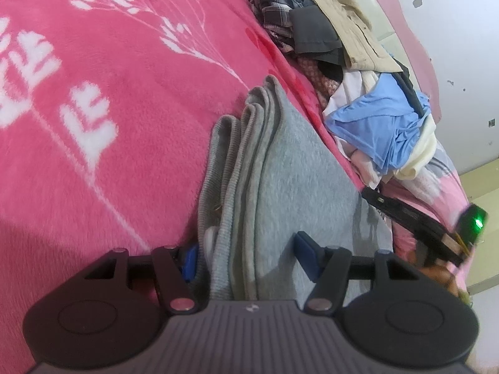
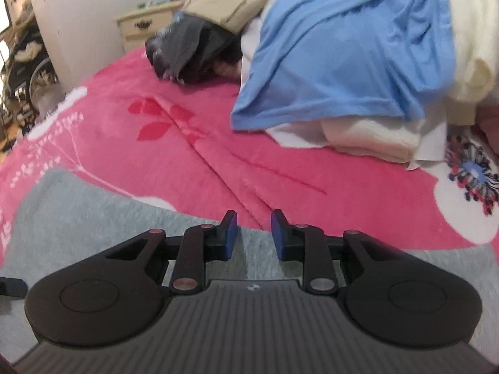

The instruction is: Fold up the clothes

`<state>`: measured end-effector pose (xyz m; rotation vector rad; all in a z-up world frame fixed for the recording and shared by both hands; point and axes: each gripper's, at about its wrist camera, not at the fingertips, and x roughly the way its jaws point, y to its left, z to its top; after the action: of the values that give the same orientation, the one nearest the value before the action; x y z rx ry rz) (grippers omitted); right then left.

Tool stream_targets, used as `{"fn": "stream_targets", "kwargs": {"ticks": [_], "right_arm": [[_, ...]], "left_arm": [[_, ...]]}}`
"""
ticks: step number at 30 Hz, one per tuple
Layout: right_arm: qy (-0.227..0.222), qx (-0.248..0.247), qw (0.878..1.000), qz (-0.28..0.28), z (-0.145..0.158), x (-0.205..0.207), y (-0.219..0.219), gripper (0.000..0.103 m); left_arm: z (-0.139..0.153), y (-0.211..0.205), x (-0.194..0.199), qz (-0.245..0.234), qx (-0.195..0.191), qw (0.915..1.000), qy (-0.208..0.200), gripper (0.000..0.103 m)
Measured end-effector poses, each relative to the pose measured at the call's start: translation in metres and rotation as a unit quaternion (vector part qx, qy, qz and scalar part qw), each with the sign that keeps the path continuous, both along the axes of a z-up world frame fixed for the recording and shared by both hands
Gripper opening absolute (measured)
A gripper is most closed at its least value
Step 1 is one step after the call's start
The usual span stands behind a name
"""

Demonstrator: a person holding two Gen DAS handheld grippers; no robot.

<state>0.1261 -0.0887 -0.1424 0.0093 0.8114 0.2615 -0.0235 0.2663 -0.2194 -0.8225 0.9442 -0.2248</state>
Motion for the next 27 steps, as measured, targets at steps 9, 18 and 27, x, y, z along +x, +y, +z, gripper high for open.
{"fn": "stream_targets", "kwargs": {"ticks": [9, 18, 27], "right_arm": [[0.027, -0.004, 0.999, 0.02, -0.023, -0.057, -0.003, 0.024], [0.037, -0.047, 0.997, 0.058, -0.017, -0.133, -0.009, 0.025], [0.029, -0.041, 0.995, 0.091, 0.007, -0.151, -0.008, 0.025]], "left_arm": [[0.003, -0.007, -0.004, 0.015, 0.022, 0.9996, -0.006, 0.058], [0.002, -0.004, -0.004, 0.015, 0.01, 0.9998, -0.004, 0.059], [-0.001, 0.002, -0.004, 0.025, -0.017, 0.9995, 0.003, 0.061]]}}
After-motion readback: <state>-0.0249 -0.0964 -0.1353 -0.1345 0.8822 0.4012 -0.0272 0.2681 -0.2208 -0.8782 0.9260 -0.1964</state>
